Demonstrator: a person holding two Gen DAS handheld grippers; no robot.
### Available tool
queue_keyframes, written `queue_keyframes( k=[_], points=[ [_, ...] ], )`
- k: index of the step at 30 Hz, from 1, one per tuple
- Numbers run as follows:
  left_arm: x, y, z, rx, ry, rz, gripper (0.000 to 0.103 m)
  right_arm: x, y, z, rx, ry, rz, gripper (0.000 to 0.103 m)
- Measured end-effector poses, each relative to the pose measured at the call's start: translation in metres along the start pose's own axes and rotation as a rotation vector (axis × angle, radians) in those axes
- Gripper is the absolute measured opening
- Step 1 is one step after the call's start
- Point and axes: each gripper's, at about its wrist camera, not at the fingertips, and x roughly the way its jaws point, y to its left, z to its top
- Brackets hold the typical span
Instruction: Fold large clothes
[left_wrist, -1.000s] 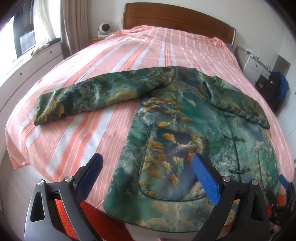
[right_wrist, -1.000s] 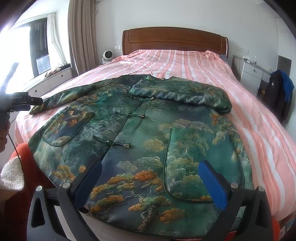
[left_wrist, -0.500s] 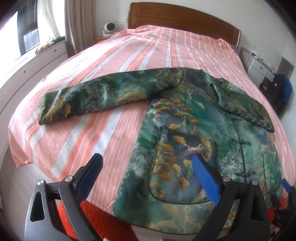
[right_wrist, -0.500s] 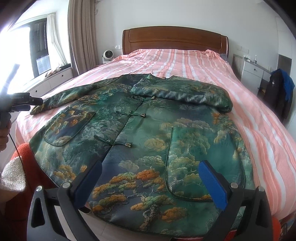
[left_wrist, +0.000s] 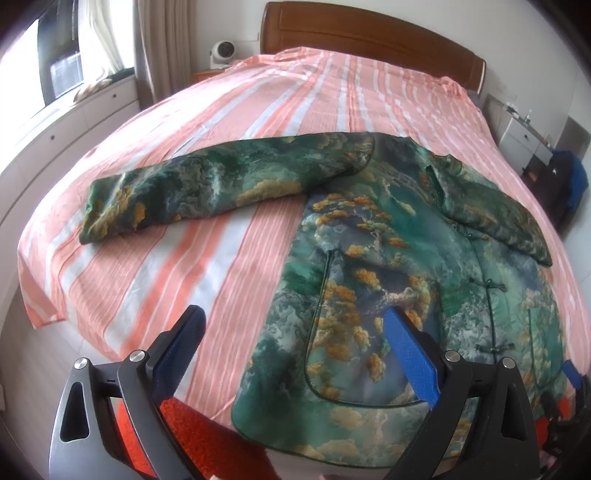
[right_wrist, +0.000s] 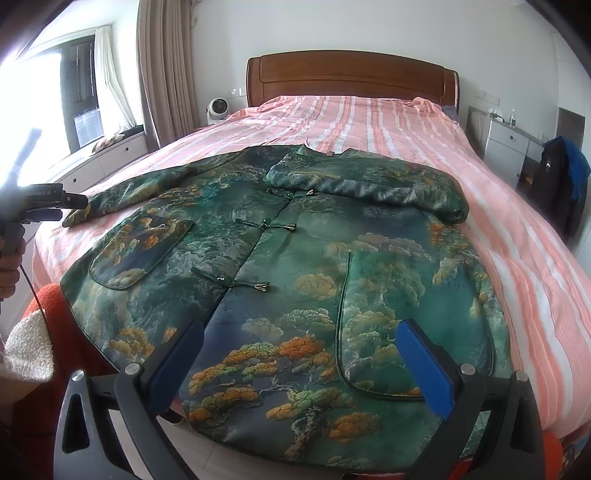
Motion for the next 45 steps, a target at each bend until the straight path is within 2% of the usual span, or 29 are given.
queue_keyframes(
  k=[27,30,33,35,36,39,41,43,45],
  points=[
    [0.004,0.019,-0.001,-0.029,0.017,0.023,0.097,-0.001,0.012,-0.001,-0.019,0.013,0.025,0.102],
    [0.005,0.025,0.009,0.009,0.014,0.054,0.097,-0.002,0.011,-0.001,-0.015,0.012,0.028,0.102],
    [-0.006,0.050,0.030,0.020,-0.060,0.137,0.098,-0.006,0.009,-0.001,-0.011,-0.005,0.024,0.102],
    [-0.012,0.082,0.044,-0.064,-0.098,0.142,0.102,-0.007,0.006,-0.001,-0.002,-0.008,0.021,0.102],
    [-0.012,0.106,0.050,-0.145,-0.101,0.103,0.103,-0.006,0.004,-0.001,0.005,-0.005,0.019,0.102],
    [0.014,0.176,0.053,-0.422,-0.021,-0.066,0.103,-0.002,0.001,-0.001,0.024,0.014,0.018,0.102],
    [0.046,0.209,0.049,-0.556,0.049,-0.189,0.102,0.001,0.002,-0.001,0.028,0.025,0.019,0.102],
    [0.084,0.233,0.043,-0.663,0.105,-0.220,0.102,0.002,0.007,0.001,0.018,0.029,0.022,0.102],
    [0.109,0.247,0.041,-0.731,0.104,-0.204,0.101,0.001,0.014,0.002,-0.005,0.031,0.028,0.102]
  ],
)
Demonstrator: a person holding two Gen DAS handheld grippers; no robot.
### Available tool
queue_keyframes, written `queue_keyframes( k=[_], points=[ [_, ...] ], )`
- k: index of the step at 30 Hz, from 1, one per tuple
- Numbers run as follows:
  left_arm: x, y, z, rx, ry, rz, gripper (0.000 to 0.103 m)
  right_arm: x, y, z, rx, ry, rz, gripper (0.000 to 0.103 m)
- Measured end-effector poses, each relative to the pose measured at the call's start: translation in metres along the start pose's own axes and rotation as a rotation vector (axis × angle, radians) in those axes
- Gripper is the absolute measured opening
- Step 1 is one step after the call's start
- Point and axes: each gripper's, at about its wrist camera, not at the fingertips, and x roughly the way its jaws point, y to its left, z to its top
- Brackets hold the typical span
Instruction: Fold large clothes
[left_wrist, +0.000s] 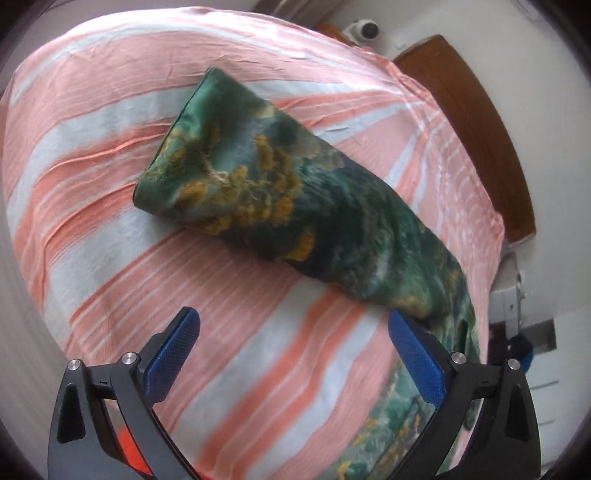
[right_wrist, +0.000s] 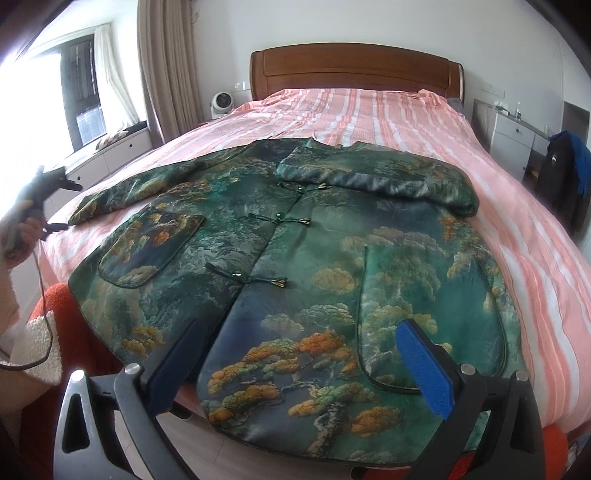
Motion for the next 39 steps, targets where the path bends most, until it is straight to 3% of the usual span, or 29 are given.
queue_keyframes(
  k=[4,5,7,8,11,15,17,20,22,25,31,34,37,39],
  points=[
    [0.015,0.017,0.026,-0.153,-0.136,-0.061,0.100,-0.003,0.014,0.001,-0.041,0.004,0.008,0.102],
    [0.015,0.020,0.031,-0.191,-0.176,-0.078,0.092,-0.005,0.017,0.000,-0.050,0.003,0.007,0.102],
    [0.014,0.016,0.040,-0.206,-0.232,-0.051,0.053,-0.006,0.019,-0.002,-0.059,0.006,0.006,0.102],
    [0.013,0.007,0.045,-0.164,-0.239,-0.006,0.010,-0.006,0.020,-0.003,-0.062,0.009,0.005,0.102],
    [-0.004,-0.051,0.051,0.051,-0.268,0.095,0.009,-0.008,0.017,-0.008,-0.063,0.001,-0.005,0.102],
    [-0.048,-0.194,0.028,0.479,-0.339,0.094,0.009,-0.011,0.005,-0.012,-0.036,-0.033,-0.008,0.102],
    [-0.065,-0.267,0.002,0.667,-0.365,0.052,0.009,-0.009,-0.003,-0.014,-0.008,-0.045,0.002,0.102],
    [-0.071,-0.375,-0.067,0.941,-0.380,-0.032,0.009,-0.009,-0.011,-0.014,0.023,-0.056,0.008,0.102],
    [-0.054,-0.428,-0.113,1.055,-0.342,-0.086,0.009,-0.015,-0.018,-0.016,0.041,-0.079,0.003,0.102],
    [-0.010,-0.483,-0.179,1.175,-0.268,-0.109,0.009,-0.025,-0.027,-0.019,0.063,-0.106,-0.012,0.102],
    [0.108,-0.520,-0.310,1.344,-0.089,-0.062,0.009,-0.038,-0.053,-0.030,0.125,-0.135,-0.044,0.102],
    [0.164,-0.512,-0.361,1.413,0.037,0.009,0.019,-0.037,-0.065,-0.034,0.158,-0.126,-0.046,0.102],
    [0.186,-0.501,-0.393,1.477,0.140,0.074,0.047,-0.034,-0.072,-0.037,0.181,-0.119,-0.038,0.102],
    [0.177,-0.491,-0.410,1.553,0.131,0.061,0.073,-0.034,-0.075,-0.038,0.190,-0.122,-0.033,0.102]
  ],
)
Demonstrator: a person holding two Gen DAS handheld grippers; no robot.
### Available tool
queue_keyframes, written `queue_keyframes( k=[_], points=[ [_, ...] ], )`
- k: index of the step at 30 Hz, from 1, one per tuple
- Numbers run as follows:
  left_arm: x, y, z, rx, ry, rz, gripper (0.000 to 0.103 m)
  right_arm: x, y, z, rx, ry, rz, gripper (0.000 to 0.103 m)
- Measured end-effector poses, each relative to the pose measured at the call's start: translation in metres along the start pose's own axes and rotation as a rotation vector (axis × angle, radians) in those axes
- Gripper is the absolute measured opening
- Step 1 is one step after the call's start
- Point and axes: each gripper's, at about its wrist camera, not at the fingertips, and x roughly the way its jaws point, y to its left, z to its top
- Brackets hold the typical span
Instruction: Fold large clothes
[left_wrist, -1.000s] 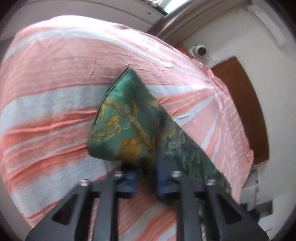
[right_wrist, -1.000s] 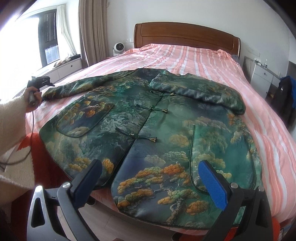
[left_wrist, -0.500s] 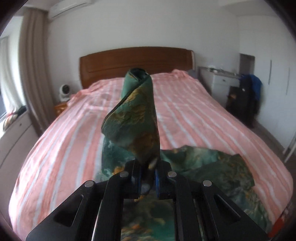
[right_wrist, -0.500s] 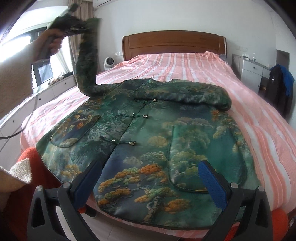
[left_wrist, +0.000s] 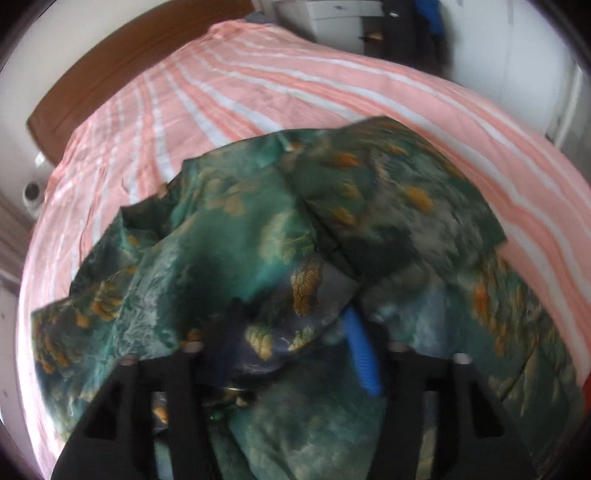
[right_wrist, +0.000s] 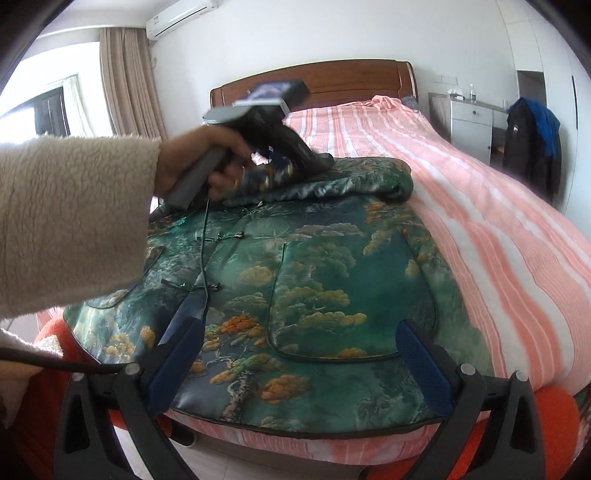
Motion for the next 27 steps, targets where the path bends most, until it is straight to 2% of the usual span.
queue_keyframes(
  k=[3,5,9,13,17,20,22,25,27],
  points=[
    [-0.027,-0.007,-0.013,0.057,-0.037,-0.013,0.081,0.001,-0.005,0.000,0.011,-0.006,0.008,0.102],
    [-0.048,-0.002,-0.024,0.041,-0.043,-0.044,0.081,0.002,-0.008,0.000,0.022,-0.004,0.013,0.102],
    [-0.092,0.027,-0.030,-0.026,-0.068,-0.052,0.088,0.006,-0.014,-0.001,0.047,0.005,0.026,0.102],
    [-0.131,0.068,-0.035,-0.114,-0.097,-0.006,0.094,0.006,-0.016,-0.002,0.055,0.004,0.027,0.102],
    [-0.141,0.122,-0.034,-0.232,-0.113,0.062,0.097,0.005,-0.017,-0.003,0.056,0.005,0.030,0.102],
    [-0.116,0.166,-0.033,-0.364,-0.082,0.026,0.100,0.007,-0.017,-0.004,0.058,0.010,0.031,0.102],
    [-0.082,0.178,-0.035,-0.405,-0.032,0.043,0.100,0.009,-0.017,-0.004,0.058,0.018,0.033,0.102],
    [-0.025,0.170,-0.040,-0.398,0.041,0.106,0.100,0.011,-0.014,-0.006,0.050,0.030,0.035,0.102],
    [0.012,0.153,-0.044,-0.335,0.091,0.121,0.100,0.013,-0.012,-0.007,0.039,0.038,0.032,0.102]
  ],
)
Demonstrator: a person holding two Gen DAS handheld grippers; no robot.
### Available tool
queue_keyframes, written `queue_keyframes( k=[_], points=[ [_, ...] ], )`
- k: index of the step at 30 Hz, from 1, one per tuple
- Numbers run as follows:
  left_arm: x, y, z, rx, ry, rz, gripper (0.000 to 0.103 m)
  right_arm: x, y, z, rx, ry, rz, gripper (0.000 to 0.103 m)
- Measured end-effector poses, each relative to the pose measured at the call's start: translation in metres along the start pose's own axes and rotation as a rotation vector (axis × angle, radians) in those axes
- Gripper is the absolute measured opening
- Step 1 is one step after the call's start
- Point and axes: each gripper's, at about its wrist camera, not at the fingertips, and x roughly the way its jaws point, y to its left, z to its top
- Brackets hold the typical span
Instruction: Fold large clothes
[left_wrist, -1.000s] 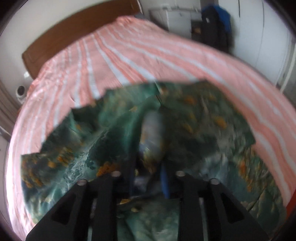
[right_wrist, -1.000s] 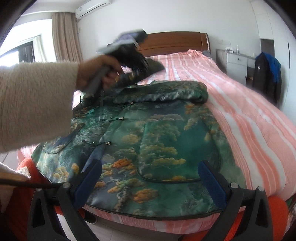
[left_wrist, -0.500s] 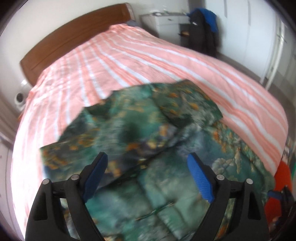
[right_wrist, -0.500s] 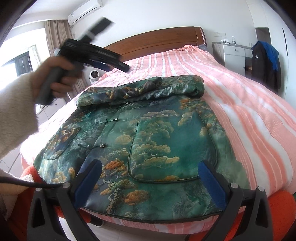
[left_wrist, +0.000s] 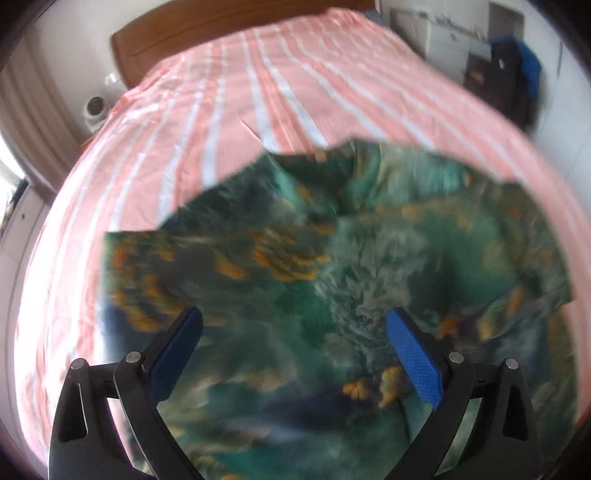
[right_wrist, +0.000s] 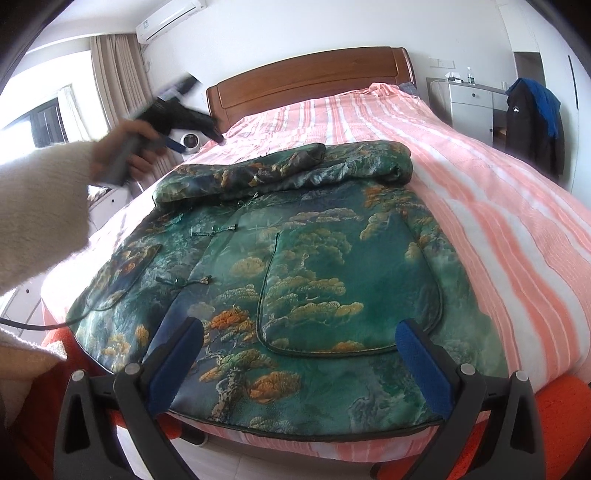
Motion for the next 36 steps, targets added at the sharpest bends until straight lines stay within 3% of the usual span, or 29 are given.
queue_keyframes(
  k=[2,4,7,10,14,16,17,18,19,22,26,29,30,32,34,36],
  points=[
    [0.039,-0.017,-0.012,0.046,0.070,0.046,0.101,0.002,0.000,-0.001,-0.009,0.011,-0.008,0.102],
    [0.050,-0.013,-0.018,-0.019,0.067,0.033,0.101,0.002,0.000,-0.002,-0.012,0.018,-0.017,0.102],
    [0.029,0.002,-0.013,-0.077,0.040,-0.040,0.099,0.000,-0.004,-0.002,-0.005,0.011,-0.030,0.102],
    [-0.011,0.034,-0.010,-0.092,-0.058,-0.065,0.100,0.002,-0.009,-0.001,0.018,0.014,-0.027,0.102],
    [-0.025,0.104,-0.015,-0.253,-0.107,-0.103,0.100,0.008,-0.007,0.001,0.016,0.023,-0.014,0.102],
    [0.001,0.137,-0.028,-0.341,-0.059,-0.031,0.101,0.012,-0.003,0.000,0.002,0.038,-0.008,0.102],
    [0.027,0.152,-0.037,-0.371,0.022,0.046,0.101,0.014,-0.001,-0.001,-0.003,0.046,-0.006,0.102],
    [0.049,0.162,-0.046,-0.403,0.100,0.070,0.101,0.016,0.000,-0.002,-0.008,0.055,-0.005,0.102],
    [0.065,0.172,-0.056,-0.449,0.156,0.052,0.101,0.017,0.001,-0.002,-0.010,0.058,-0.007,0.102],
    [0.057,0.189,-0.069,-0.605,0.103,-0.069,0.101,0.016,0.001,-0.002,-0.013,0.055,-0.021,0.102],
    [0.009,0.180,-0.073,-0.533,0.020,-0.126,0.100,0.013,-0.001,-0.001,-0.007,0.043,-0.035,0.102],
    [-0.026,0.171,-0.087,-0.433,-0.039,-0.086,0.101,0.014,-0.001,0.001,-0.003,0.035,-0.034,0.102],
    [-0.028,0.170,-0.093,-0.416,-0.034,-0.048,0.101,0.013,0.000,0.001,-0.006,0.033,-0.033,0.102],
    [-0.012,0.167,-0.102,-0.372,0.048,0.060,0.102,0.015,0.004,0.000,-0.019,0.039,-0.028,0.102],
    [0.012,0.167,-0.103,-0.357,0.113,0.095,0.102,0.019,0.007,-0.001,-0.025,0.056,-0.018,0.102],
    [0.008,0.165,-0.100,-0.365,0.101,0.117,0.102,0.020,0.010,-0.001,-0.025,0.065,-0.014,0.102]
  ],
)
